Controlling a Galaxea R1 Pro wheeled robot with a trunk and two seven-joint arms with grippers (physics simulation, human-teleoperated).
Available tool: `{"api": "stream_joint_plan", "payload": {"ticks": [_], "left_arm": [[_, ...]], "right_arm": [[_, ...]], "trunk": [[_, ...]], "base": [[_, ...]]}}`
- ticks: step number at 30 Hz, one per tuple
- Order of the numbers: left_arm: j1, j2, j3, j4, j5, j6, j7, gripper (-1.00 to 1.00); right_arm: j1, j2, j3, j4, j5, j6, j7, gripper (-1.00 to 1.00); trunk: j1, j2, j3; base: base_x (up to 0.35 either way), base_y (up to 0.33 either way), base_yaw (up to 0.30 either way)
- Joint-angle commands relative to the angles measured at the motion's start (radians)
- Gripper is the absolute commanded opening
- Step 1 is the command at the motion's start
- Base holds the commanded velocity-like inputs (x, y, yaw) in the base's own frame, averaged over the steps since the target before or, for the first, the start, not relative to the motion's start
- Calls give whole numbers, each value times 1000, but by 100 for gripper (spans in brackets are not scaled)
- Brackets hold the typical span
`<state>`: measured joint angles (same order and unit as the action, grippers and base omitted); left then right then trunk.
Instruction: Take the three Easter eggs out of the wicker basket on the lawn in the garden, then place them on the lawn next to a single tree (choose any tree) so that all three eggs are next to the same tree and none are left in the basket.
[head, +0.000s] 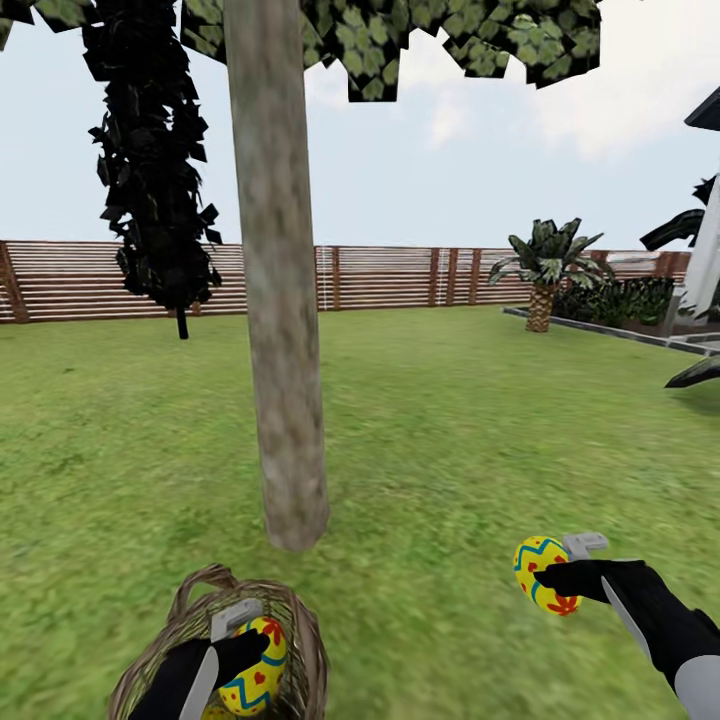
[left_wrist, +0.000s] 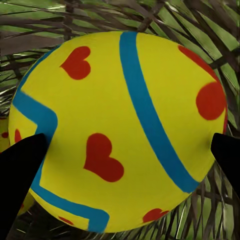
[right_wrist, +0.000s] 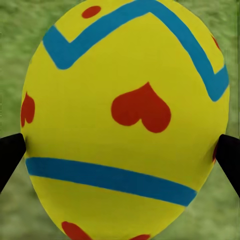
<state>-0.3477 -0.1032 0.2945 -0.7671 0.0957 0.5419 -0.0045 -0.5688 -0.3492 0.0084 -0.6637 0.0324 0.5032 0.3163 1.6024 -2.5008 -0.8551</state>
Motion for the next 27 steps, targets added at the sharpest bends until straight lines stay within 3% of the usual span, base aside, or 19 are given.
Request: {"api": "stream_joint_plan", "payload": {"ticks": [1, 5, 27], "left_arm": [[-1, -1, 5, -1, 9, 6, 0, -100], [-1, -1, 4, -2, 9, 6, 0, -100], [-1, -3, 3, -2, 9, 6, -2, -100]], "right_arm": [[0, -1, 1, -2, 4, 5, 4, -100], [0, 1, 1, -1, 4, 5, 4, -100], [0, 10, 1, -1, 4, 3, 3, -100]], "trunk": [[-1, 0, 3], [-2, 1, 18], [-87, 155, 87]], "base": [[0, 0, 0], [0, 0, 0], [0, 0, 0]]}}
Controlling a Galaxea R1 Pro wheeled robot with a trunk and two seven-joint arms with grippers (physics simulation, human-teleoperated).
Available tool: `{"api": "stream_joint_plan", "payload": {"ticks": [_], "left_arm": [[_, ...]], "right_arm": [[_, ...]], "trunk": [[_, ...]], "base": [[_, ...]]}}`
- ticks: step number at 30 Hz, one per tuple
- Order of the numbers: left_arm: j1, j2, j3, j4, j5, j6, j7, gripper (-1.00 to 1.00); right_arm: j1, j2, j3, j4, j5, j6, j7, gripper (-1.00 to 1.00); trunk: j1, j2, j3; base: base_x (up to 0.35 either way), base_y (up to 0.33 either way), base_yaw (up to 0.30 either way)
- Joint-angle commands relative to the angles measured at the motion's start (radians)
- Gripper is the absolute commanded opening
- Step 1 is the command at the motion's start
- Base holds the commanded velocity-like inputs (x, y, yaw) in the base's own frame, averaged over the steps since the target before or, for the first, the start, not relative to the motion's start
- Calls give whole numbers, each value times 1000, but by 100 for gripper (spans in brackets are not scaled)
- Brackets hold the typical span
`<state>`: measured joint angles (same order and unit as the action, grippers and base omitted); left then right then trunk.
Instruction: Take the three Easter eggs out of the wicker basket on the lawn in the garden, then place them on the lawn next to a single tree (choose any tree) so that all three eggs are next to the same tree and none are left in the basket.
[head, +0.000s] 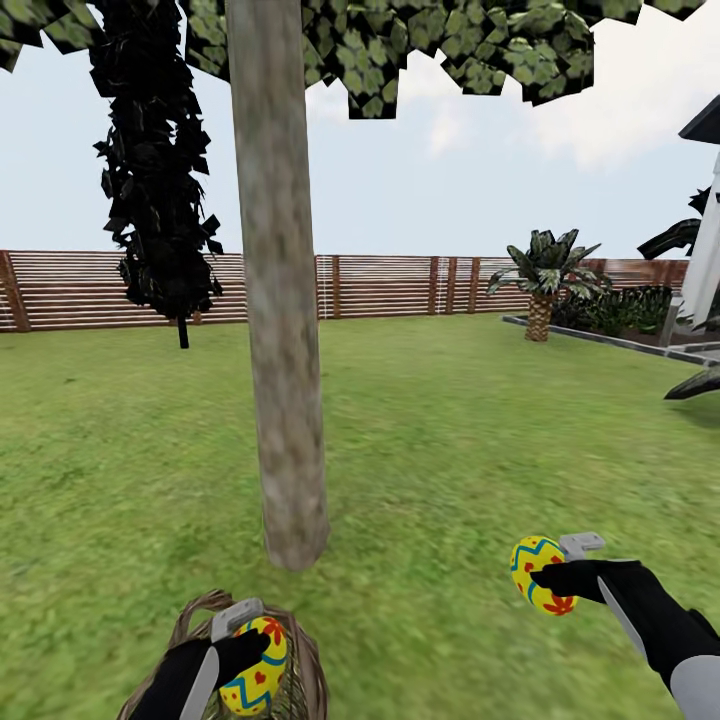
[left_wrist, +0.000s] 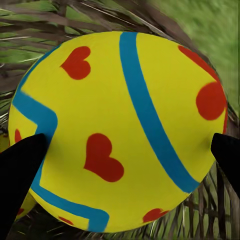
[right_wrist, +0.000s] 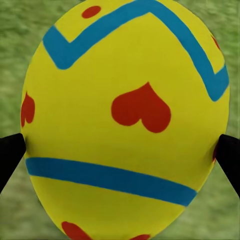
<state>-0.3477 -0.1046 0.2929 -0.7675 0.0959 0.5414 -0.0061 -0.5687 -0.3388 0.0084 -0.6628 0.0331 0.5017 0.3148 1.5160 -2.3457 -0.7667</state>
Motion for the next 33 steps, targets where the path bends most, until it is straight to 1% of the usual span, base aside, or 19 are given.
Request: {"api": "stream_joint_plan", "payload": {"ticks": [1, 4, 7, 14, 23, 28, 33], "left_arm": [[-1, -1, 5, -2, 8, 6, -1, -100], [-1, -3, 5, -1, 7, 7, -2, -100], [-1, -13, 5, -2, 5, 7, -2, -100], [-1, -12, 6, -4, 9, 8, 4, -100], [-1, -12, 7, -4, 10, 8, 4, -100], [-1, -13, 7, -7, 12, 3, 3, -100], [-1, -13, 6, -6, 9, 5, 7, -100]], "right_arm": [[0, -1, 1, -1, 4, 5, 4, -100], [0, 0, 1, -1, 4, 5, 4, -100], [0, 0, 1, -1, 4, 5, 4, -100], [0, 0, 1, -1, 4, 5, 4, -100], [0, 0, 2, -1, 4, 5, 4, -100], [0, -2, 1, -1, 3, 5, 4, -100], [0, 1, 2, -1, 4, 4, 4, -100]], "trunk": [[-4, 7, 2], [-16, 28, 11], [-27, 49, 21], [-54, 98, 43], [-88, 161, 71], [-108, 196, 87], [-127, 231, 102]], "base": [[0, 0, 0], [0, 0, 0], [0, 0, 0], [0, 0, 0], [-294, 65, 0], [-59, 0, 0], [-126, -269, 23]]}}
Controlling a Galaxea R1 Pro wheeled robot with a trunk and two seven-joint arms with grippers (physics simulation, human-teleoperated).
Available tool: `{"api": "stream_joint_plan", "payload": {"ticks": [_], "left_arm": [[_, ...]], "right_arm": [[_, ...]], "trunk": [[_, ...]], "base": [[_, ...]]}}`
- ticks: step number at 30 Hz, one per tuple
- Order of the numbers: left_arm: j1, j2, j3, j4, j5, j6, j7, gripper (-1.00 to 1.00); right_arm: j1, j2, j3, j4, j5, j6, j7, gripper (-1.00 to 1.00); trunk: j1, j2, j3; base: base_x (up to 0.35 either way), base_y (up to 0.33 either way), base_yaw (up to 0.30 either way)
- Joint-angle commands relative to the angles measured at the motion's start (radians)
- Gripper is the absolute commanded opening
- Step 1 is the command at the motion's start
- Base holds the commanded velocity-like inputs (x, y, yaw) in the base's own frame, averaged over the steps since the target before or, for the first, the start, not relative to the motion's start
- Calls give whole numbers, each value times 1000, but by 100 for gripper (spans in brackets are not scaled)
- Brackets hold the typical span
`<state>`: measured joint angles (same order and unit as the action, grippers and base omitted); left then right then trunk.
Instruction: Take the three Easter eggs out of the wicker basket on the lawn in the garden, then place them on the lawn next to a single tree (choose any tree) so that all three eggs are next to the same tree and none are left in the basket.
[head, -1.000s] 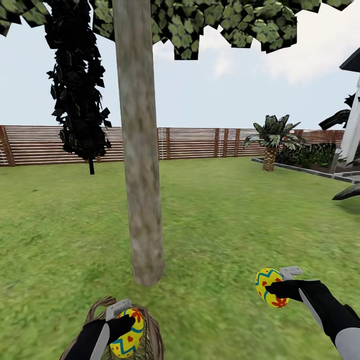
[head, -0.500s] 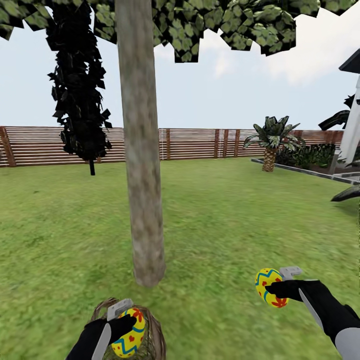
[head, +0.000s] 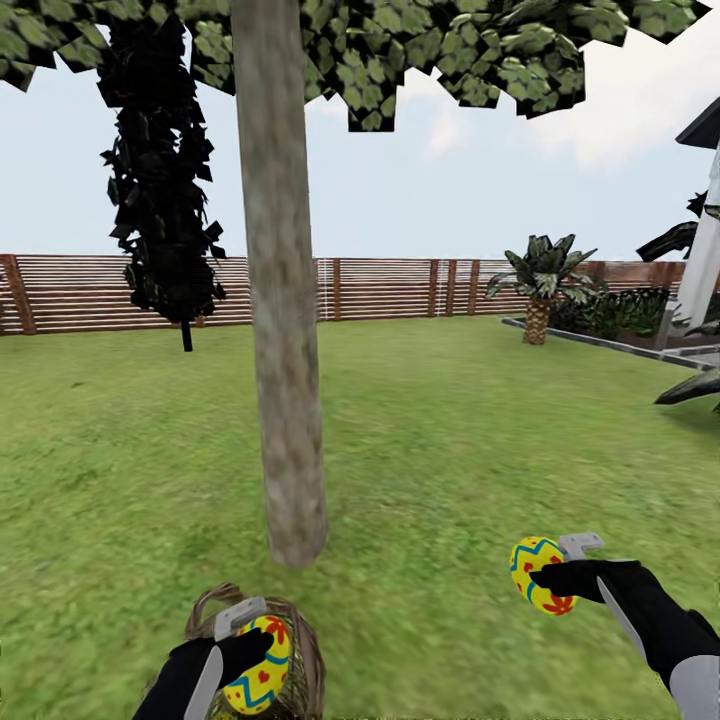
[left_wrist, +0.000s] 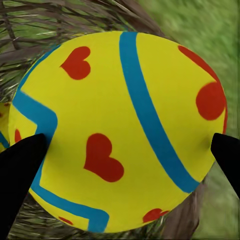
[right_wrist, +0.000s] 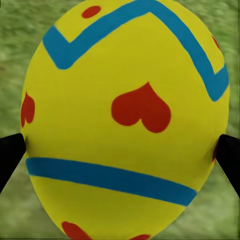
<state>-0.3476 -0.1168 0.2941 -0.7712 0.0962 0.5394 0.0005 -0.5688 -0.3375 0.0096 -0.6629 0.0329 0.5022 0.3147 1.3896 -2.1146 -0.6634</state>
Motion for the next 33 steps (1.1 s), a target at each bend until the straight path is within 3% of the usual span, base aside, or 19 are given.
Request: {"api": "stream_joint_plan", "payload": {"ticks": [1, 33], "left_arm": [[-1, -1, 5, -2, 8, 7, 1, -100], [-1, -6, 5, -3, 8, 5, 2, -100]], "right_arm": [[0, 4, 1, -1, 4, 4, 4, -100], [0, 9, 1, -1, 5, 4, 4, -100]], "trunk": [[-4, 7, 2], [-127, 231, 102]], "base": [[-149, -322, 196], [-145, -318, 257]]}}
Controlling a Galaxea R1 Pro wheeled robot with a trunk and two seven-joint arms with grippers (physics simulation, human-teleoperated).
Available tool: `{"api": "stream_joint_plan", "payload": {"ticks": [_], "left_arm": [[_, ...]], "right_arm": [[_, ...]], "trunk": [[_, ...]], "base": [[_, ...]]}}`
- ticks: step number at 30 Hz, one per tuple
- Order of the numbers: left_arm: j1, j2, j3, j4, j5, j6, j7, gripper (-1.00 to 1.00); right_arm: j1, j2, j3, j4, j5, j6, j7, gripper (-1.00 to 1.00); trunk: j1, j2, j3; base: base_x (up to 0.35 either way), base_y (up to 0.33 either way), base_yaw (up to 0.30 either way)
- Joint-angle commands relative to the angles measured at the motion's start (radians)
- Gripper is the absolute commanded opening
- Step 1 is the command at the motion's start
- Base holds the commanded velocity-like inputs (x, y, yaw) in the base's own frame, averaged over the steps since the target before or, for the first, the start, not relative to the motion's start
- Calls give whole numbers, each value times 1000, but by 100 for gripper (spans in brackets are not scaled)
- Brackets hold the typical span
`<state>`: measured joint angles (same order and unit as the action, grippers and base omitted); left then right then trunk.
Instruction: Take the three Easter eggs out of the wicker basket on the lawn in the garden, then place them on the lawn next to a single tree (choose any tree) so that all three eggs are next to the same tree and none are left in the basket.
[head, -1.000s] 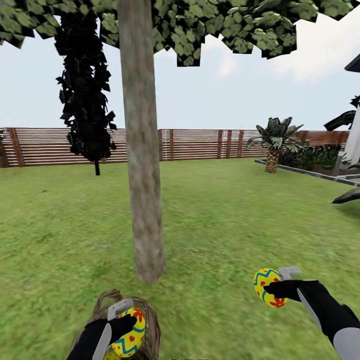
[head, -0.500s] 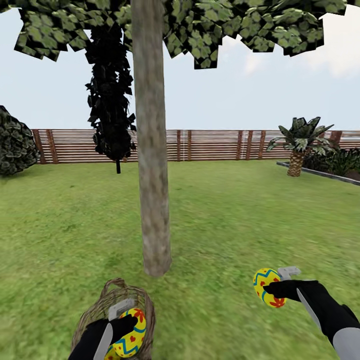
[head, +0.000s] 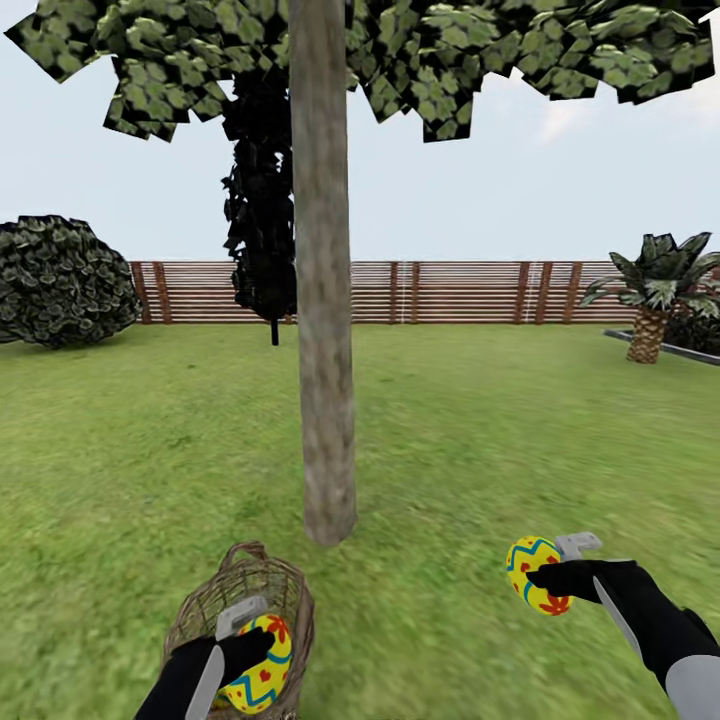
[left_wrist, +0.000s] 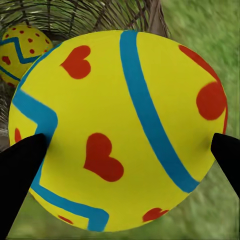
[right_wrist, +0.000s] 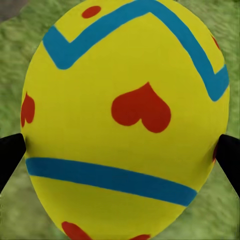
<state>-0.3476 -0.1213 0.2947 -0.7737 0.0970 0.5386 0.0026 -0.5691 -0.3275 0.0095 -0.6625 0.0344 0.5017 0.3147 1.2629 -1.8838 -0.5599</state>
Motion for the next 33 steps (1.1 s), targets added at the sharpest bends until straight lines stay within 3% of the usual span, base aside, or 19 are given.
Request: {"api": "stream_joint_plan", "payload": {"ticks": [1, 14, 25, 33], "left_arm": [[-1, 0, 6, -3, 10, 7, -1, -100], [-1, -3, 7, -3, 11, -2, -2, -100], [-1, -12, 3, 1, 1, -1, 4, -100], [-1, -12, 3, 1, 1, -1, 3, -100]], "right_arm": [[0, -1, 1, -2, 3, 5, 5, -100], [0, 1, 1, -2, 3, 5, 5, -100], [0, 6, 1, -2, 3, 5, 4, -100], [0, 5, 0, -2, 2, 5, 6, -100]], "trunk": [[-4, 7, 2], [-54, 98, 43], [-96, 175, 77], [-127, 231, 102]], "base": [[-13, -49, 229], [-60, 42, 199], [-105, -330, 200], [-84, -345, 10]]}}
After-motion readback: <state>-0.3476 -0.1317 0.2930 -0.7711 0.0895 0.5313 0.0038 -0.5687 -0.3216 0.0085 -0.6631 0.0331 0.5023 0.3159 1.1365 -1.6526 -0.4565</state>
